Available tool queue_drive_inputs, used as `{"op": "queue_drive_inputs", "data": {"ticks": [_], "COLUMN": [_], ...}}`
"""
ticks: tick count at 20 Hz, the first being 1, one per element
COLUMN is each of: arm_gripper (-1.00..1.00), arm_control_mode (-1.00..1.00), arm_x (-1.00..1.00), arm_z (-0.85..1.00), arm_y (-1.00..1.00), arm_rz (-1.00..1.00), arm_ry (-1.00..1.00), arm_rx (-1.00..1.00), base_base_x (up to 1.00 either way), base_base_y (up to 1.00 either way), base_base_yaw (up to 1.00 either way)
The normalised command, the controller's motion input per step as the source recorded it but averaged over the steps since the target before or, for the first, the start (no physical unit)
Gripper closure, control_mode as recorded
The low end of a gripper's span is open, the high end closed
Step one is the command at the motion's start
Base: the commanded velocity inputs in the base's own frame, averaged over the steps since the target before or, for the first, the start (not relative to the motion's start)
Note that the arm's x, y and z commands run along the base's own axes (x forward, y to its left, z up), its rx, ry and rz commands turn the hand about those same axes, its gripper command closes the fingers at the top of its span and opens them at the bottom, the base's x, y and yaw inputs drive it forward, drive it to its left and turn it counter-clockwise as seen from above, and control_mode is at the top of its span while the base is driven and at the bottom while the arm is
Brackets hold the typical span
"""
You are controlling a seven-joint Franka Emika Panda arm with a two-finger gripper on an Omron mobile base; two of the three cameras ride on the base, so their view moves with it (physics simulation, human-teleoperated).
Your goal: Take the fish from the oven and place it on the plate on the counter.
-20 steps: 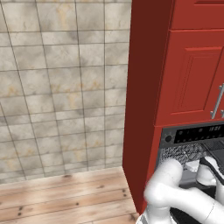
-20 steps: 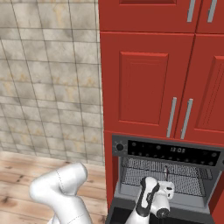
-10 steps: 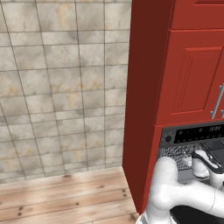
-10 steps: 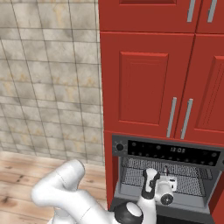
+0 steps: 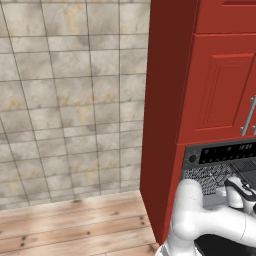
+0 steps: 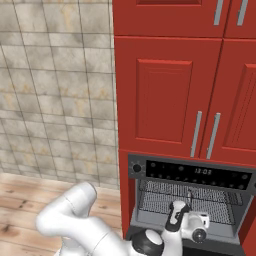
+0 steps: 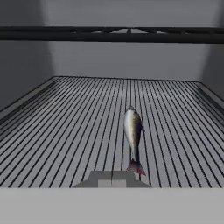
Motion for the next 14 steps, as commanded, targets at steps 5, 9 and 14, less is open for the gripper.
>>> {"op": "queue_drive_inputs", "data": {"ticks": [5,9,14], "arm_gripper": [1.0,1.0,1.0], "arm_control_mode": [-1.0,-1.0,-1.0], "arm_x": [-0.04,0.05,0.06], "arm_z": [-1.0,-0.85,-0.99], "arm_y": [-0.08,0.0,0.0], "arm_rz": [0.03,0.06,0.08], "arm_ry": [0.0,-0.03,0.0], "arm_rx": [0.01,0.1,0.06], "base_base_x": [0.0,0.0,0.0], "base_base_y": [0.0,0.0,0.0], "base_base_yaw": [0.0,0.0,0.0]}}
